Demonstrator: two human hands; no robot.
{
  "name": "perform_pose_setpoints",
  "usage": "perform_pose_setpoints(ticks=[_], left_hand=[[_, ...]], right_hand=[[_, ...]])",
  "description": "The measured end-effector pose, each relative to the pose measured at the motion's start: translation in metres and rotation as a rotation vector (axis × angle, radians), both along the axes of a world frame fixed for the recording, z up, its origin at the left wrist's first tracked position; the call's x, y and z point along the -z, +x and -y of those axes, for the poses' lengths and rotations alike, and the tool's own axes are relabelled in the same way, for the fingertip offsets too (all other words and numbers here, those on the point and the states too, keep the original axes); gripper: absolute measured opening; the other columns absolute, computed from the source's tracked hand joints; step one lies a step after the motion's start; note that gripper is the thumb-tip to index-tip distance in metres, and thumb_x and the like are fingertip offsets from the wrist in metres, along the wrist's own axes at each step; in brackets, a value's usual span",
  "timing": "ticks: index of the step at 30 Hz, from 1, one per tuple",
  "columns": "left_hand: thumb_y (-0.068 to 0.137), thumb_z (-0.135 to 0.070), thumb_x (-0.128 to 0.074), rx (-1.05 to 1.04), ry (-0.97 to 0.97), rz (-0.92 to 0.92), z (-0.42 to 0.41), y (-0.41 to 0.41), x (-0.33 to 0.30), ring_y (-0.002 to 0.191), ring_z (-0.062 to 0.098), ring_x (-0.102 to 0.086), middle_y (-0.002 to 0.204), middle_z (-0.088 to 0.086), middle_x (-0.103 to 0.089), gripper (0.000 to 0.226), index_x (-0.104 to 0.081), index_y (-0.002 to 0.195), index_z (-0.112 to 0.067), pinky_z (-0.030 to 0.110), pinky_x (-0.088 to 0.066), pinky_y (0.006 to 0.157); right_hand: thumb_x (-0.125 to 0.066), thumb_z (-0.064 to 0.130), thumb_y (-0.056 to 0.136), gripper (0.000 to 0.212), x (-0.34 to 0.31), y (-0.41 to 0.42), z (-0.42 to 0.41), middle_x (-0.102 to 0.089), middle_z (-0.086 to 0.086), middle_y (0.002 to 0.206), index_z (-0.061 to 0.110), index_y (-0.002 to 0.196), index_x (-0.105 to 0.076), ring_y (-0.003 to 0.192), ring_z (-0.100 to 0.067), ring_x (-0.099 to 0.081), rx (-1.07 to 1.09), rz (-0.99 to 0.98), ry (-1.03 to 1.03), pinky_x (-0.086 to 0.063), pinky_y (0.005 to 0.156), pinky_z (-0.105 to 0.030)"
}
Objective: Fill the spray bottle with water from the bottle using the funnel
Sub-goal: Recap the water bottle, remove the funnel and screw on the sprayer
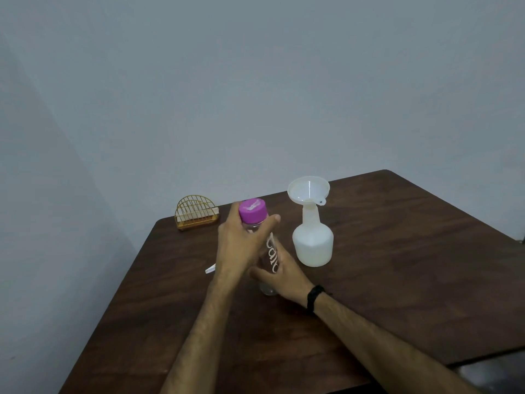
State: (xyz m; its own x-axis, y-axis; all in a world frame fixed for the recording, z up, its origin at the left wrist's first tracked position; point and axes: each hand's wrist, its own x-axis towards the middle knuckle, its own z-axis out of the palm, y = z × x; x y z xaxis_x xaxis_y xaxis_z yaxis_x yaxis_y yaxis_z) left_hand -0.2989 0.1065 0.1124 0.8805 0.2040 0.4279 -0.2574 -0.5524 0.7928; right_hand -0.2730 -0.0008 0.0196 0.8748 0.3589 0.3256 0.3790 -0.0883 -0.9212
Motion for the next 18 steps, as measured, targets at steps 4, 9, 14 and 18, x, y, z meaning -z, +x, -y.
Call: perform_pose_setpoints(ticks=[4, 9, 14, 18], left_hand=[[0.073, -0.043, -0.083, -0.012, -0.058, -0.062, 0.005, 0.004, 0.024, 0.087, 0.001, -0.059, 0.102, -0.016, -0.059, 0.071, -0.048, 0.132, -0.026, 0.011, -0.04, 0.063], [0.074, -0.043, -0.082, -0.102, -0.111, -0.005, 0.005, 0.009, 0.035, 0.084, -0.006, -0.057, 0.097, -0.017, -0.059, 0.06, -0.048, 0.121, -0.03, 0.013, -0.039, 0.063], [0.073, -0.047, -0.082, -0.168, -0.146, 0.073, 0.002, 0.012, 0.04, 0.076, -0.012, -0.054, 0.085, -0.027, -0.056, 0.051, -0.044, 0.105, -0.038, 0.013, -0.039, 0.062], [0.077, -0.045, -0.08, -0.172, -0.199, 0.017, 0.009, 0.012, 0.058, 0.091, 0.002, -0.059, 0.097, -0.021, -0.057, 0.054, -0.046, 0.116, -0.03, 0.019, -0.042, 0.073]], right_hand=[[-0.078, 0.034, 0.08, 0.074, 0.014, 0.0, 0.003, -0.058, 0.023, 0.132, 0.048, 0.139, -0.035, 0.123, 0.003, -0.055, -0.017, -0.054, -0.062, -0.047, 0.103, -0.027], [-0.075, 0.04, 0.083, 0.063, 0.018, -0.005, 0.014, -0.057, 0.013, 0.137, 0.035, 0.135, -0.041, 0.124, -0.003, -0.053, -0.026, -0.047, -0.239, -0.046, 0.108, -0.036], [-0.07, 0.043, 0.086, 0.046, 0.019, -0.022, 0.03, -0.061, 0.017, 0.118, 0.03, 0.126, -0.053, 0.106, 0.0, -0.059, 0.198, 0.178, -0.215, -0.053, 0.086, -0.02], [-0.071, 0.027, 0.086, 0.013, 0.01, -0.025, 0.053, -0.055, 0.023, 0.086, 0.028, 0.093, -0.06, 0.077, -0.003, -0.055, 0.599, 0.448, 0.001, -0.042, 0.065, -0.011]])
